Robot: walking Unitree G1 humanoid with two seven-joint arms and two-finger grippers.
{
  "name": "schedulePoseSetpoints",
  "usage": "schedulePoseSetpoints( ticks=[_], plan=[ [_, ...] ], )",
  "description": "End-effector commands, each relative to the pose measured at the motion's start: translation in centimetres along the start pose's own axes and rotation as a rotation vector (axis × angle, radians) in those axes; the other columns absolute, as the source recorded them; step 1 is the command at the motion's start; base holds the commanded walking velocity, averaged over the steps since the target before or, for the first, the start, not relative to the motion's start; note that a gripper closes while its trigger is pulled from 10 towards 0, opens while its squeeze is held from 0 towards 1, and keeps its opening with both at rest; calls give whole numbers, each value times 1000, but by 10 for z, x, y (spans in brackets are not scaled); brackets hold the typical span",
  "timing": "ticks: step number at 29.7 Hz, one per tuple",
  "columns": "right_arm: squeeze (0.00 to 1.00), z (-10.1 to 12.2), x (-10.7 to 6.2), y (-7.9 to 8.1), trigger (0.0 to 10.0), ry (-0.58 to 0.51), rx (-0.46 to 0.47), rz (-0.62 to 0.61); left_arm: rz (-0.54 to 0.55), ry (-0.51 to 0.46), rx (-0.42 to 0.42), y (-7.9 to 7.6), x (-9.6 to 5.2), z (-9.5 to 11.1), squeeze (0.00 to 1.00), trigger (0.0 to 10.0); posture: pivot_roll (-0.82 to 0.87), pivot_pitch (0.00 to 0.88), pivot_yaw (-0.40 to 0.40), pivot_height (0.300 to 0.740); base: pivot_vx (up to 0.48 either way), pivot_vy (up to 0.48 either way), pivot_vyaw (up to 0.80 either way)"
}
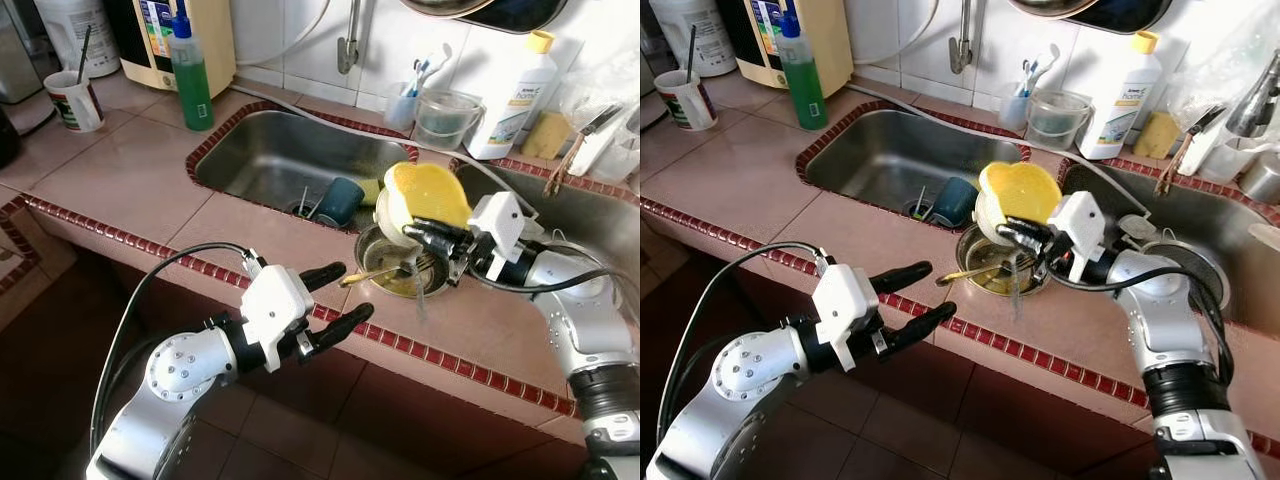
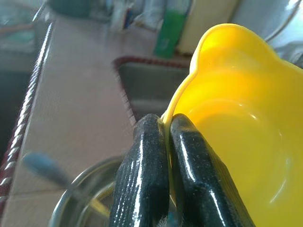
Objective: Kitchen organization
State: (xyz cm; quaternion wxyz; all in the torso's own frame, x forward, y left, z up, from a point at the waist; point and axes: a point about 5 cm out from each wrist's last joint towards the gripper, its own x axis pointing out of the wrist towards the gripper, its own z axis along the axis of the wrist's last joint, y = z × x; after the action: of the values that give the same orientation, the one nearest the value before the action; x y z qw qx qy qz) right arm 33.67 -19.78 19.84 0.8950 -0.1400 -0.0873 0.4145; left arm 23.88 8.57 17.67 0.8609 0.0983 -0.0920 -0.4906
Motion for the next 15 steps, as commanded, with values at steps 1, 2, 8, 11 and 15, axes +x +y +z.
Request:
schedulePoseSetpoints(
  ticks=[1,2,8,11,15],
  plan=[
    [0,19,1,-9,10000,-70,-28,-54,19,2,10,6,1,0,0,10000,-171,65,-51,732,0,0,0],
    [0,21,1,-10,10000,-81,-28,-70,23,1,10,7,1,0,0,10000,-171,65,-51,732,0,0,0],
    [0,35,5,-7,10000,-210,-20,-259,127,-11,3,25,-1,0,0,10000,-165,58,-53,732,0,0,0],
    [0,37,6,-5,10000,-249,-15,-336,176,-19,-5,32,-2,0,0,10000,-162,51,-57,732,0,0,0],
    [0,41,4,2,10000,-309,-14,-487,319,-59,-49,49,-5,0,0,10000,-159,41,-57,732,0,0,0]
  ],
)
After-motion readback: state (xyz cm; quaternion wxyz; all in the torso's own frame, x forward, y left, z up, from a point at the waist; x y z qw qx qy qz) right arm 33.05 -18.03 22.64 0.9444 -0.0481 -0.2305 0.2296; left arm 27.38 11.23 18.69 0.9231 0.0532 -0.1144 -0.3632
